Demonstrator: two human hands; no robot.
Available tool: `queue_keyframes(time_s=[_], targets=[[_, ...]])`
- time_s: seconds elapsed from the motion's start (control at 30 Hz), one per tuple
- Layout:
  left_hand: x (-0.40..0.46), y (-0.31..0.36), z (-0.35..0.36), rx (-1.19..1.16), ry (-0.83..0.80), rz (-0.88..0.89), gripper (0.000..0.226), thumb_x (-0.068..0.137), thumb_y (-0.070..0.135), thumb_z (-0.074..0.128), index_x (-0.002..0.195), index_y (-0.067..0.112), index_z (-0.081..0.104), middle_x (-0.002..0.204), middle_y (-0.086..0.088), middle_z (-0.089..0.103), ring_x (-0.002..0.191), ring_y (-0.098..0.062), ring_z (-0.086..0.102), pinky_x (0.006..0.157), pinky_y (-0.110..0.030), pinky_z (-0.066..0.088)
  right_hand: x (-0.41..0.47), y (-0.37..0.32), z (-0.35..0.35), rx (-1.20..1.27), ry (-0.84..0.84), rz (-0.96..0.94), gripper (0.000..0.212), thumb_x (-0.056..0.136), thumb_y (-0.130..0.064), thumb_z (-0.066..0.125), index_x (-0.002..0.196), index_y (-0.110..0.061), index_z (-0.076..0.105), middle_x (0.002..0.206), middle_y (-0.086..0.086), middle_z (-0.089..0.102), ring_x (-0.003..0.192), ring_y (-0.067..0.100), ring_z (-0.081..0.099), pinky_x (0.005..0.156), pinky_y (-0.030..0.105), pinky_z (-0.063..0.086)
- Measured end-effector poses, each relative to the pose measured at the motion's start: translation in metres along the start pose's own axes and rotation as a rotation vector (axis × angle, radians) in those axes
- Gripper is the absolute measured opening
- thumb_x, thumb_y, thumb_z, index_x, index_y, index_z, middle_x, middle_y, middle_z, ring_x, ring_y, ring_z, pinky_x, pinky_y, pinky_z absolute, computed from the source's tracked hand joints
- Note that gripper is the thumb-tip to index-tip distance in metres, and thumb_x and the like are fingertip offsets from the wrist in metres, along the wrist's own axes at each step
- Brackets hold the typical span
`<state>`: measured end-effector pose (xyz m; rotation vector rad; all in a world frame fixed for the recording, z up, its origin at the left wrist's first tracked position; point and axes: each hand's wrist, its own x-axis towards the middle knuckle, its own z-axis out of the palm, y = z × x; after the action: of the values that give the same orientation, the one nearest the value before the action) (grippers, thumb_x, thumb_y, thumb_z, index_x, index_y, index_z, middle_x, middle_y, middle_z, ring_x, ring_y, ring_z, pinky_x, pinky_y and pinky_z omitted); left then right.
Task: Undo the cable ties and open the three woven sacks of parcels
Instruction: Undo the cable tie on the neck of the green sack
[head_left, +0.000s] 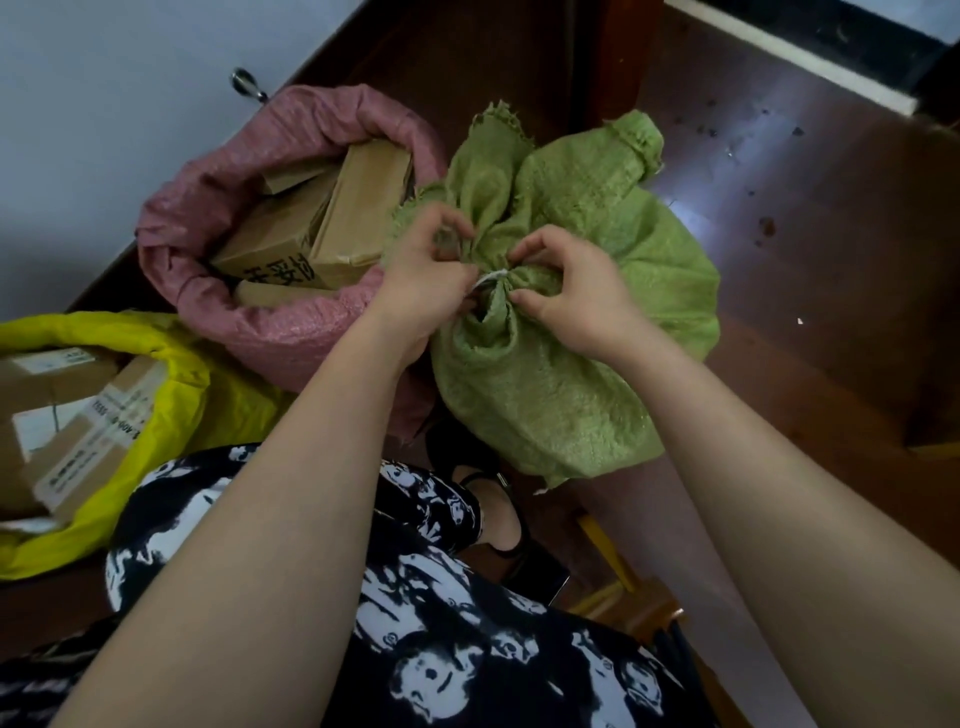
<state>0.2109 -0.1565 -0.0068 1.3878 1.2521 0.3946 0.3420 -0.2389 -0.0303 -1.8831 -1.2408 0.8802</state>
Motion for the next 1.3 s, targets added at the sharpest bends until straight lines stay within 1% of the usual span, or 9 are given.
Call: queue_keyframes(time_s=[0.13,0.27,0.4,0.53,0.73,0.93,1.07,1.17,1.3], targets=[[-0.001,0.0,0.0,0.179,-0.094,0.104,0.035,0.073,0.014,0.067,0.096,0.041,0.07,0.119,0.0,0.061,0.11,-0.013,0.058,0.097,-0.032,0.049,0.0,0.001,0.001,0.034,0.034,-0.008,0.029,0.079,-0.012,0.073,0.105,-0.02,0.062,0.112,-0.005,0.065,0.112,0.01,0.059,0.101,0.028,0.045],[-0.002,0.007,0.003,0.141,-0.128,0.007,0.034,0.083,0.015,0.058,0.112,0.029,0.069,0.094,0.01,0.065,0.087,-0.005,0.06,0.075,-0.015,0.047,-0.001,-0.001,0.0,0.038,0.072,-0.022,0.031,0.079,-0.009,0.072,0.108,-0.017,0.064,0.111,-0.004,0.067,0.109,0.01,0.061,0.102,0.029,0.046],[-0.002,0.004,-0.001,0.257,-0.206,0.03,0.047,0.078,0.03,0.074,0.123,0.034,0.06,0.125,0.006,0.059,0.114,-0.011,0.055,0.098,-0.031,0.047,-0.002,-0.006,0.001,0.066,0.116,-0.021,0.028,0.077,-0.006,0.073,0.102,-0.016,0.064,0.105,-0.005,0.066,0.104,0.008,0.061,0.095,0.028,0.05],[0.001,-0.003,-0.001,0.129,-0.177,0.028,0.052,0.073,0.004,0.078,0.118,0.023,0.063,0.12,-0.005,0.062,0.111,-0.016,0.059,0.097,-0.032,0.051,-0.001,-0.004,0.0,0.076,0.08,0.0,0.024,0.077,-0.011,0.071,0.098,-0.024,0.067,0.105,-0.002,0.064,0.098,0.006,0.059,0.091,0.019,0.047],[0.006,-0.004,0.002,0.044,-0.069,-0.027,0.055,0.068,-0.015,0.065,0.108,0.023,0.067,0.115,-0.012,0.065,0.104,-0.022,0.064,0.093,-0.039,0.053,0.004,0.0,-0.003,0.208,0.054,0.02,0.017,0.086,-0.01,0.067,0.099,-0.019,0.075,0.077,-0.013,0.059,0.06,-0.002,0.048,0.061,0.009,0.039],[0.001,0.001,0.004,-0.163,-0.145,-0.131,0.072,0.052,0.003,0.072,0.12,0.017,0.058,0.122,-0.016,0.061,0.115,-0.027,0.059,0.099,-0.039,0.049,0.006,-0.01,-0.007,0.068,-0.03,-0.039,0.041,0.082,-0.004,0.068,0.121,-0.017,0.066,0.112,-0.008,0.053,0.071,-0.01,0.043,0.067,0.001,0.034],[0.002,0.0,0.007,-0.259,-0.127,-0.169,0.076,0.064,-0.01,0.073,0.132,0.012,0.048,0.122,-0.017,0.06,0.114,-0.029,0.059,0.092,-0.037,0.052,0.003,-0.017,-0.01,0.178,-0.105,0.01,0.065,0.073,0.002,0.053,0.132,-0.025,0.054,0.123,-0.008,0.058,0.067,-0.002,0.042,0.065,0.011,0.037],[0.001,0.0,0.008,-0.248,-0.103,-0.1,0.07,0.068,-0.014,0.071,0.125,0.018,0.048,0.115,-0.013,0.059,0.109,-0.027,0.06,0.086,-0.037,0.055,0.003,-0.015,-0.011,0.257,-0.1,-0.016,0.061,0.069,0.002,0.046,0.123,-0.023,0.057,0.117,-0.007,0.062,0.07,0.005,0.049,0.063,0.015,0.04],[-0.002,0.002,0.007,-0.178,-0.146,0.04,0.061,0.06,-0.01,0.065,0.1,0.032,0.045,0.12,-0.013,0.052,0.107,-0.028,0.056,0.079,-0.041,0.055,0.007,-0.011,-0.01,0.2,-0.074,-0.053,0.045,0.087,0.008,0.046,0.118,-0.019,0.067,0.113,-0.009,0.061,0.101,-0.005,0.055,0.089,0.012,0.041]])
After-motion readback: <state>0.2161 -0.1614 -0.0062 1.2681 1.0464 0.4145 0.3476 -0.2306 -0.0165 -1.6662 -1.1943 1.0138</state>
